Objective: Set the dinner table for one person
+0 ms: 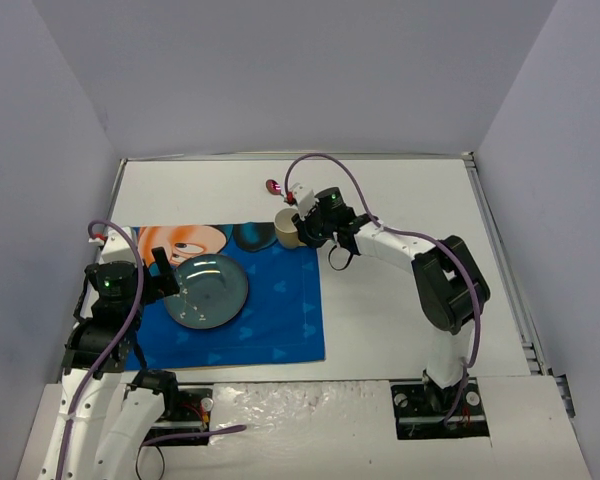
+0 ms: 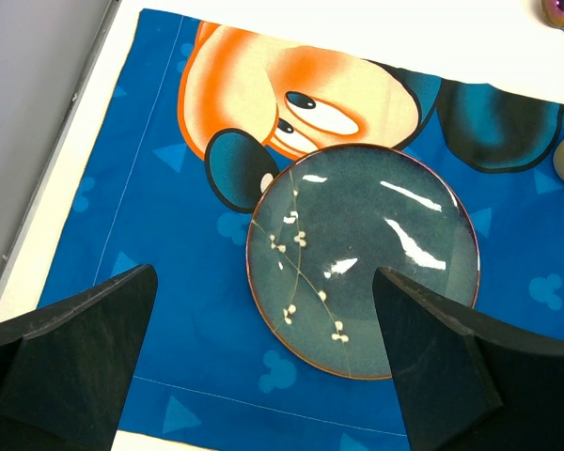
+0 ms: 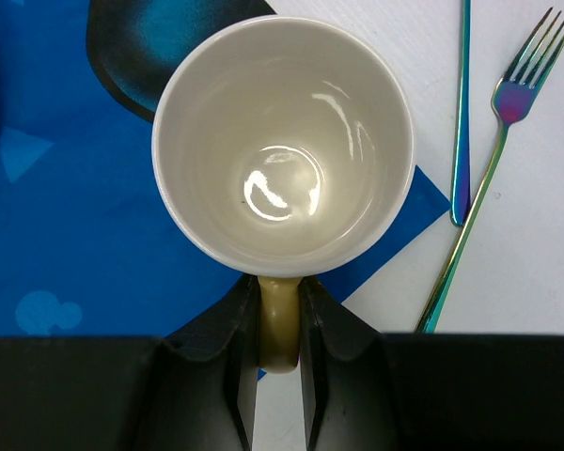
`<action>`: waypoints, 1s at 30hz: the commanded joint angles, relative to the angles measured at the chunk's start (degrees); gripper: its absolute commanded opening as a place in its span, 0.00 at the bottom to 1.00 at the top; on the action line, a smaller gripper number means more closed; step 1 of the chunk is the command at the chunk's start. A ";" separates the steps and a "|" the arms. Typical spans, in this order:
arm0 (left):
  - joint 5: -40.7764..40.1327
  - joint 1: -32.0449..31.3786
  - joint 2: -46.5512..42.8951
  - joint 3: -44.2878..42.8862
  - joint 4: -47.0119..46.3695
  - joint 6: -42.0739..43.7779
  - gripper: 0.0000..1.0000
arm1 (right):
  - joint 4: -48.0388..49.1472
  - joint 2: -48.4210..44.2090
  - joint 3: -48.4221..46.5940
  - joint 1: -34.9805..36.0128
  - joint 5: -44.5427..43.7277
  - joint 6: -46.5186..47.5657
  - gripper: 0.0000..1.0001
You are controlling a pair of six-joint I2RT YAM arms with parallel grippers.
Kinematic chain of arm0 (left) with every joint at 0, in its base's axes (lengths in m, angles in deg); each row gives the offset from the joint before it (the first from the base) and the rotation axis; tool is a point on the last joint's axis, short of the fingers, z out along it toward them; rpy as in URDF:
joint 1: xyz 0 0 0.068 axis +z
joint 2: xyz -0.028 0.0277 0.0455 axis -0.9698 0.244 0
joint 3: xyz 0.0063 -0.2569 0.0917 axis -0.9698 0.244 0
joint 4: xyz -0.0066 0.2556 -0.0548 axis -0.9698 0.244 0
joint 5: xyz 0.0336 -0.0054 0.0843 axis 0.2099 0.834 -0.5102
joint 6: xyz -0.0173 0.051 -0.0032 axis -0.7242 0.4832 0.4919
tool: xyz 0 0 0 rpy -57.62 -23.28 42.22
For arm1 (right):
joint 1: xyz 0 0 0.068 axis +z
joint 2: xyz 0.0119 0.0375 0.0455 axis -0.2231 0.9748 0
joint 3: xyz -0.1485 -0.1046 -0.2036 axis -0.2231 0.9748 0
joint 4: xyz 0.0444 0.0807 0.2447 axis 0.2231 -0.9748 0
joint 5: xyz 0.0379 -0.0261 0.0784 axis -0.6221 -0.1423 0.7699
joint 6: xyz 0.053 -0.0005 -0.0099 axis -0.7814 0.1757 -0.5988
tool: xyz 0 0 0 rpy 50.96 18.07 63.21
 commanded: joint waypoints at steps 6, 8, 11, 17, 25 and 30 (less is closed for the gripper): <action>0.30 0.48 0.58 -0.69 -4.00 1.17 0.97 | -0.10 -7.52 1.56 0.06 -3.68 1.24 0.17; 0.35 0.49 0.53 -0.69 -3.96 1.17 0.97 | -0.25 -7.74 1.62 0.06 -3.89 1.30 0.17; 0.39 0.52 0.49 -0.69 -3.92 1.17 0.97 | -0.49 -7.41 1.74 0.06 -4.12 1.25 0.17; 0.53 0.61 0.58 -0.69 -3.96 1.17 0.97 | -0.67 -7.40 1.80 0.14 -3.68 0.69 0.39; 0.47 0.61 0.40 -0.69 -3.87 1.17 0.97 | -1.93 -12.58 0.01 0.02 -2.31 -1.64 0.68; 0.66 0.62 0.50 -0.61 -4.05 1.17 0.97 | -3.07 -17.06 -4.24 -2.82 -1.09 -7.08 0.78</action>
